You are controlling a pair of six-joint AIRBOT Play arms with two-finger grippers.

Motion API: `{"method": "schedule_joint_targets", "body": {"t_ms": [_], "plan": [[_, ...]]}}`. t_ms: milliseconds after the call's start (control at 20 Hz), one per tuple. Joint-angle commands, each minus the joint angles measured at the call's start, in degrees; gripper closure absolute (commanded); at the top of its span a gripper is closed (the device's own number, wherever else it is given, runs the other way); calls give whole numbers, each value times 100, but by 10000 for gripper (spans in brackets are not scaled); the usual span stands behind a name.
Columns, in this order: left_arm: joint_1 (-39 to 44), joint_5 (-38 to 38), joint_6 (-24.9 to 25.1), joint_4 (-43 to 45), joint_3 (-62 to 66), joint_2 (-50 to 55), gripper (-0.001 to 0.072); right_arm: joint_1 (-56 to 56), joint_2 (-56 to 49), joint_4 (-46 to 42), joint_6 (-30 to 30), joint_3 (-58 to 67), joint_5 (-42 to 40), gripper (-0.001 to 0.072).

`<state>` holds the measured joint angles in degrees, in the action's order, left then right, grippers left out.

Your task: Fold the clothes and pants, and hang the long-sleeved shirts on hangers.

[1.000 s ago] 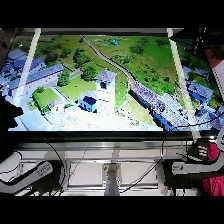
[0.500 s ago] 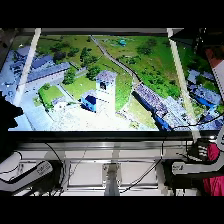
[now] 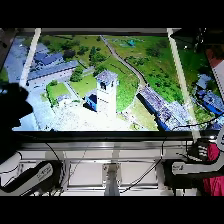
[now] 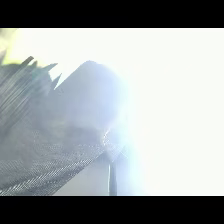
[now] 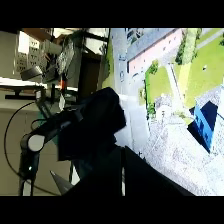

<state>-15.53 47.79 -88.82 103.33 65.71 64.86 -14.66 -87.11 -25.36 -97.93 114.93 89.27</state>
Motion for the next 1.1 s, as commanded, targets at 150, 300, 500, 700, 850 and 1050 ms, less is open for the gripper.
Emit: {"method": "schedule_joint_targets", "body": {"t_ms": [150, 300, 500, 700, 850, 1050], "plan": [[2896, -1049, -190, -1099, 2070, -87, 696, -24, -2, -107, 157, 7, -1248, 702], [3766, -1340, -212, -1099, 2535, -81, 697, -153, -2, -527, 490, 7, -1486, 703], [4548, -1438, -210, -1139, 2535, 74, 696, -332, -2, -1600, 505, 7, -1357, 704], [5327, -1327, -210, -1759, 2524, 708, 695, -356, -2, -2302, 505, 7, -1167, 703], [5947, -1276, -208, -2004, 2522, 1403, 691, -356, -2, -2581, 505, 7, -966, 701], [6334, -555, -208, -2004, 2522, 1963, 453, -354, -9, -3689, 664, 4, -516, 486]]}}
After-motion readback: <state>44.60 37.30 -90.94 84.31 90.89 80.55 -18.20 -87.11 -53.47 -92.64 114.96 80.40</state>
